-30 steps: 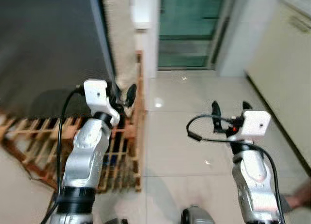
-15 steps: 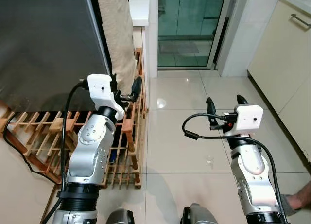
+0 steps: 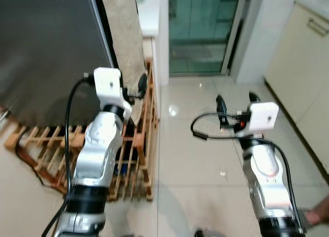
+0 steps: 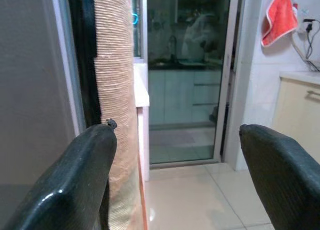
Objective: Restocking fridge
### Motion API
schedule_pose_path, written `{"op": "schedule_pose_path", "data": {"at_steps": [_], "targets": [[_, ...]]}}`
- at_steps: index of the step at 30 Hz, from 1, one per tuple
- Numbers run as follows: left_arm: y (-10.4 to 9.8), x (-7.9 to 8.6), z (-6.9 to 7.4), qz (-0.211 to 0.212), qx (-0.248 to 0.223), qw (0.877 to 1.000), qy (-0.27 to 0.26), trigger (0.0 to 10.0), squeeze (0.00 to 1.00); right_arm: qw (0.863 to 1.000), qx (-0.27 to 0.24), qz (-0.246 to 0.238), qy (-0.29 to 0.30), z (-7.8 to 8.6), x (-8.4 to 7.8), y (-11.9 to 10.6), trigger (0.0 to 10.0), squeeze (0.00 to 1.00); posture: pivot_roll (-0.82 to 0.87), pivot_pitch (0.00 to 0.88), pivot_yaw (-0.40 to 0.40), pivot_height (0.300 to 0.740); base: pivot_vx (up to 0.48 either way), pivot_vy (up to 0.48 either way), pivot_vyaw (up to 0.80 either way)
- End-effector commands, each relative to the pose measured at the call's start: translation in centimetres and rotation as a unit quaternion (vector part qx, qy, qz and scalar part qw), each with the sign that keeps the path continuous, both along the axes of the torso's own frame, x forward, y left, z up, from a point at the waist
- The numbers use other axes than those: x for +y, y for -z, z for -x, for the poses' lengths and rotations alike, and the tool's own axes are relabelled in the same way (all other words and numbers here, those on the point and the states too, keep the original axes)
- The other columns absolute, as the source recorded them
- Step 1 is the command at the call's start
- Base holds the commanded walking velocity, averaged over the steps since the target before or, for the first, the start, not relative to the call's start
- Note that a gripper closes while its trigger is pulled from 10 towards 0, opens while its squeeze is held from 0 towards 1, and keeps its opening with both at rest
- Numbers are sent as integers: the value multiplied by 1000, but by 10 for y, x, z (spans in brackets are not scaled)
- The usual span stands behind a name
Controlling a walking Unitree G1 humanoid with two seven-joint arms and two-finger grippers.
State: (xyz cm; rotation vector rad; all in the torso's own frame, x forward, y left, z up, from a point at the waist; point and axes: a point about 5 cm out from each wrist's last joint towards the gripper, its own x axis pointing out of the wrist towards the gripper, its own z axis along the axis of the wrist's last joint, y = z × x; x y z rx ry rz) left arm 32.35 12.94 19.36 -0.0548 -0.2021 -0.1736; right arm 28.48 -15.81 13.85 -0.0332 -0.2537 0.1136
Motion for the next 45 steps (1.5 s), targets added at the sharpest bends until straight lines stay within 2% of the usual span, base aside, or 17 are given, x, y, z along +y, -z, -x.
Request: {"op": "schedule_pose_path", "data": {"at_steps": [1, 3, 5, 6, 7, 8, 11, 12, 13, 14, 16, 18, 22, 27, 31, 39, 45], "targets": [[3, 2, 1, -4, 11, 1000, -3, 10000, 0, 1000, 14, -4, -10, 0, 3, 3, 10000, 0, -54, 0, 59, 740, 0, 0, 0], [3, 8, 3, 0, 10, 1000, 1, 10000, 0, 1000, 17, -1, -13, 0, 3, 2, 10000, 0, -55, 0, 59, 740, 0, 0, 0], [3, 28, 10, 2, 7, 1000, -16, 10000, 0, 1000, 10, 1, -3, 7, -3, -4, 10000, 0, -48, 0, 58, 740, 0, 0, 0], [3, 28, 10, 2, 7, 1000, -16, 10000, 0, 1000, 10, 1, -3, 7, -3, -4, 10000, 0, -48, 0, 58, 740, 0, 0, 0], [3, 37, 16, 10, 5, 1000, -20, 10000, 0, 1000, 6, 1, -1, 14, -4, -7, 10000, 0, -39, 0, 56, 740, 0, 0, 0], [4, 46, 27, -1, -7, 1000, -24, 10000, 0, 1000, 0, 5, 3, 24, -6, -9, 10000, 0, -42, 0, 57, 740, 0, 0, 0], [16, 67, 66, -6, 0, 999, -37, 10000, 0, 999, -27, 24, 30, 58, -17, -13, 10000, 0, -26, 0, 54, 740, 0, 0, 0], [16, 67, 66, -6, 0, 999, -37, 10000, 0, 999, -27, 24, 30, 58, -17, -13, 10000, 0, -26, 0, 54, 740, 0, 0, 0], [21, 67, 76, 36, 14, 998, -40, 10000, 0, 999, -27, 20, 43, 68, -22, -12, 10000, 0, -23, 0, 45, 740, 0, 0, 0], [21, 58, 83, 88, 19, 995, -51, 10000, 0, 996, -21, 6, 88, 81, -33, -7, 10000, 0, -22, 0, 38, 740, 0, 0, 0], [19, 56, 80, 87, 18, 994, -64, 10000, 0, 995, -20, 0, 98, 81, -35, -7, 10000, 0, -20, 0, 33, 740, 0, 0, 0], [16, 57, 76, 64, 17, 994, -83, 10000, 0, 995, -19, -9, 101, 78, -35, -7, 10000, 0, -19, 0, 35, 740, 0, 0, 0], [13, 52, 72, 46, 16, 996, -72, 10000, 0, 995, -21, -17, 96, 70, -31, -10, 10000, 0, -25, 0, 35, 740, 0, 0, 0], [12, 52, 72, 59, 17, 995, -76, 10000, 0, 995, -23, -7, 93, 63, -31, -11, 10000, 0, -27, 0, 34, 740, 480, 0, 0], [8, 51, 72, 60, 7, 995, -80, 10000, 0, 997, -34, 7, 73, 50, -27, -17, 10000, 0, -22, 0, 25, 740, 480, 0, 0], [6, 53, 73, 55, 1, 994, -97, 10000, 0, 998, -30, 10, 60, 44, -23, -15, 10000, 0, -14, 0, 18, 740, 480, 0, 0], [-2, 51, 63, 53, -14, 994, -95, 10000, 0, 998, -25, 10, 48, 38, -19, -13, 10000, 0, -16, 0, 20, 740, 0, 0, 0]]}}
